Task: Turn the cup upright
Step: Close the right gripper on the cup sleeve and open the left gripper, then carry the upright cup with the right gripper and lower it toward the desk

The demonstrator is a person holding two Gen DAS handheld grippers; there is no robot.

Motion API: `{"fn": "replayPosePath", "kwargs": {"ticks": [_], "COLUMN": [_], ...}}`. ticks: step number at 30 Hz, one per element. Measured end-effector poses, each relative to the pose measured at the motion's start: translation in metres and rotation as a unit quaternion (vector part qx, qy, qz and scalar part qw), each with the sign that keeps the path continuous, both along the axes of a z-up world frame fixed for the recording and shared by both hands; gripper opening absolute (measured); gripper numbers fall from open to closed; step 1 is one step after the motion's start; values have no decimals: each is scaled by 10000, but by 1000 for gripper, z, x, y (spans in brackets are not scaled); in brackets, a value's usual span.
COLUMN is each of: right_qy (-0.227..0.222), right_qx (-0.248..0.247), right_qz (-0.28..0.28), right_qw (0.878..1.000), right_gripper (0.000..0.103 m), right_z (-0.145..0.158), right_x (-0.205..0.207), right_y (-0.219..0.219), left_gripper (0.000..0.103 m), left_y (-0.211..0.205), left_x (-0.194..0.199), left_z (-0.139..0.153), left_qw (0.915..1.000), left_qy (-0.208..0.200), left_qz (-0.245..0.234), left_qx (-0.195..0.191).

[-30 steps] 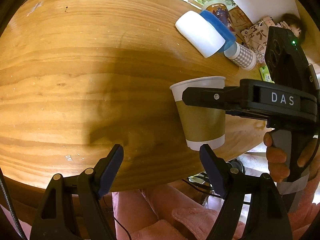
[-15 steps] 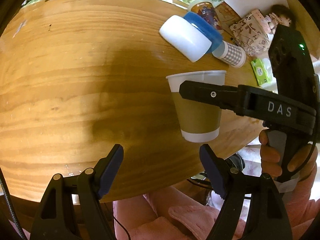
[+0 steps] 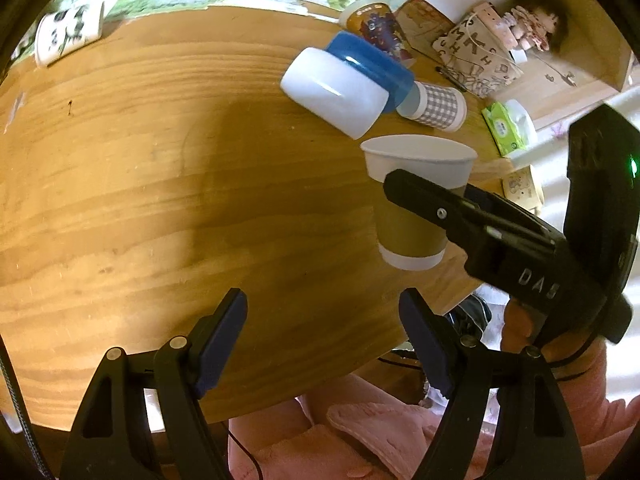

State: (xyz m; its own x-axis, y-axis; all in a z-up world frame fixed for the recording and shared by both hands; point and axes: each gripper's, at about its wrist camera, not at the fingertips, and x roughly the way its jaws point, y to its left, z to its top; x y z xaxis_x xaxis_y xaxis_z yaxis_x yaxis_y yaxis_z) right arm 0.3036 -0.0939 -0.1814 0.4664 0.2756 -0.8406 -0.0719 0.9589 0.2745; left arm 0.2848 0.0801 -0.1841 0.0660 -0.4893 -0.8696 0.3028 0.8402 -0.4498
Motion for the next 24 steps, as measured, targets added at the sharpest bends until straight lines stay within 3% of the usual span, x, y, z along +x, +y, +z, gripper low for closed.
{"fn": "replayPosePath", "kwargs": {"ticks": [9, 19, 24], "right_qy": [-1171, -2183, -2661], "right_qx": [-142, 157, -50], "right_qz": [-119, -585, -719], "right_qw": [9929, 9740, 9612], "right_gripper": [66, 66, 66], "right_z": [12, 12, 10], "right_x": [-24, -41, -51], "right_y": [-7, -23, -24], "left_gripper": [81, 81, 81], "left_y": [-4, -8, -10], "left_x": [9, 16, 18], "left_z": [7, 14, 14], "left_qw": [10000, 9997, 9998], "left_qy": [-59, -132, -148], "left_qz": [-57, -126, -127], "left_qx": [-11, -180, -87]}}
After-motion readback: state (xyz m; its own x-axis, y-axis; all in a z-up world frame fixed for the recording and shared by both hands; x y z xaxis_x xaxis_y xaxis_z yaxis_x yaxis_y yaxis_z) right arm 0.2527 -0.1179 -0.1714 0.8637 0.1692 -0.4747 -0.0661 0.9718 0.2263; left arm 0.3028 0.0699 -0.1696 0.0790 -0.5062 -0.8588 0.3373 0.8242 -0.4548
